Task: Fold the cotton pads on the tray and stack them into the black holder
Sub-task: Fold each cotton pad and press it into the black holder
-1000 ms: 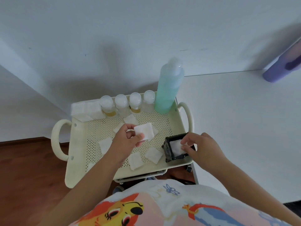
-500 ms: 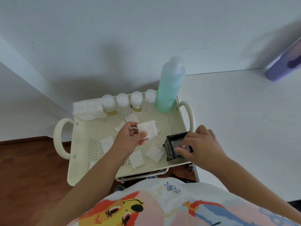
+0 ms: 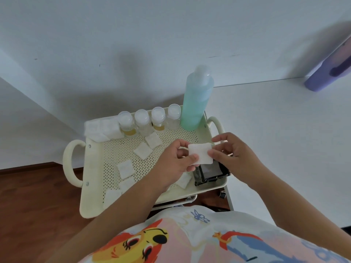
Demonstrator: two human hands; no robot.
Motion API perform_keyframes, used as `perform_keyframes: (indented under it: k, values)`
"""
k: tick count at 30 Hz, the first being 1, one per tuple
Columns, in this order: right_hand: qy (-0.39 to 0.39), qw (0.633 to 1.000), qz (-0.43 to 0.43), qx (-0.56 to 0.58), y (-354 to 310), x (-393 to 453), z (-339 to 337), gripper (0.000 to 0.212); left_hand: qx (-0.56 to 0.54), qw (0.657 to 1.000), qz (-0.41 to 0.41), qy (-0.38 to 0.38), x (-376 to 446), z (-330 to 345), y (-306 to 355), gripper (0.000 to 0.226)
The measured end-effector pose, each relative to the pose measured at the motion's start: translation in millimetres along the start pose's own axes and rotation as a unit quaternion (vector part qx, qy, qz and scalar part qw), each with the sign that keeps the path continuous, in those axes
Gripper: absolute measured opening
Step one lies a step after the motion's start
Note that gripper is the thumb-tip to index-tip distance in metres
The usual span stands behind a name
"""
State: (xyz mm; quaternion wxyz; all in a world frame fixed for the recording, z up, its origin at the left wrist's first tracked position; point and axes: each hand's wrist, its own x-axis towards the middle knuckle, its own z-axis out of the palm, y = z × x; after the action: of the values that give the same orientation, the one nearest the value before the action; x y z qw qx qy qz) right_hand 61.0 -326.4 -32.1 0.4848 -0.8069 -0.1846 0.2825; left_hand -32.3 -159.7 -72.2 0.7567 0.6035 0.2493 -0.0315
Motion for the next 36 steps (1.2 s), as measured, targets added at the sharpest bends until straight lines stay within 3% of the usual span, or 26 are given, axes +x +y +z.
perform_keyframes:
  k: [4,8,12,16,18,22,25,28,30,33,36]
  values:
    - [0.048,0.997,-0.022,-0.058,9.4,-1.3,-5.1,0.022,0.044,0.999,0.016,-0.017,0.9,9.5,-2.6,0.018]
    - [0.047,0.981,-0.023,-0.186,26.6,-5.2,-12.4,0.021,0.147,0.987,0.032,0.059,0.8,-18.2,-7.7,0.015]
    - [0.008,0.963,-0.027,-0.267,34.2,-3.8,3.2,0.024,0.192,0.973,-0.014,0.129,1.4,-59.9,-28.6,0.010]
    - [0.011,0.932,-0.054,-0.359,38.4,3.6,17.5,0.018,0.264,0.952,-0.079,0.132,-1.5,-86.3,-55.7,0.011]
    - [0.014,0.918,-0.062,-0.391,36.6,6.3,20.7,0.021,0.329,0.934,-0.089,0.106,-2.5,-91.8,-70.2,0.016]
    - [-0.002,0.875,-0.075,-0.478,28.5,3.9,17.9,0.018,0.509,0.857,-0.055,0.047,-3.6,-90.6,-91.0,0.037]
    - [0.068,0.878,-0.120,-0.459,15.2,0.2,11.1,0.010,0.569,0.821,-0.023,0.034,-1.5,-86.4,-96.9,0.043]
    - [0.152,0.901,-0.189,-0.359,-3.7,13.2,8.4,0.009,0.575,0.817,-0.034,0.037,1.5,-85.9,-97.2,0.033]
    - [0.106,0.915,-0.184,-0.342,-14.8,37.6,18.4,0.009,0.566,0.822,-0.046,0.041,2.3,-86.9,-97.7,0.023]
    - [-0.074,0.909,-0.096,-0.399,-18.0,87.6,45.5,0.017,0.552,0.830,-0.058,0.055,0.8,-87.4,-99.5,0.026]
    - [-0.248,0.817,-0.018,-0.520,-9.5,130.4,77.5,0.037,0.530,0.844,-0.049,0.073,-2.7,-87.7,-102.1,0.025]
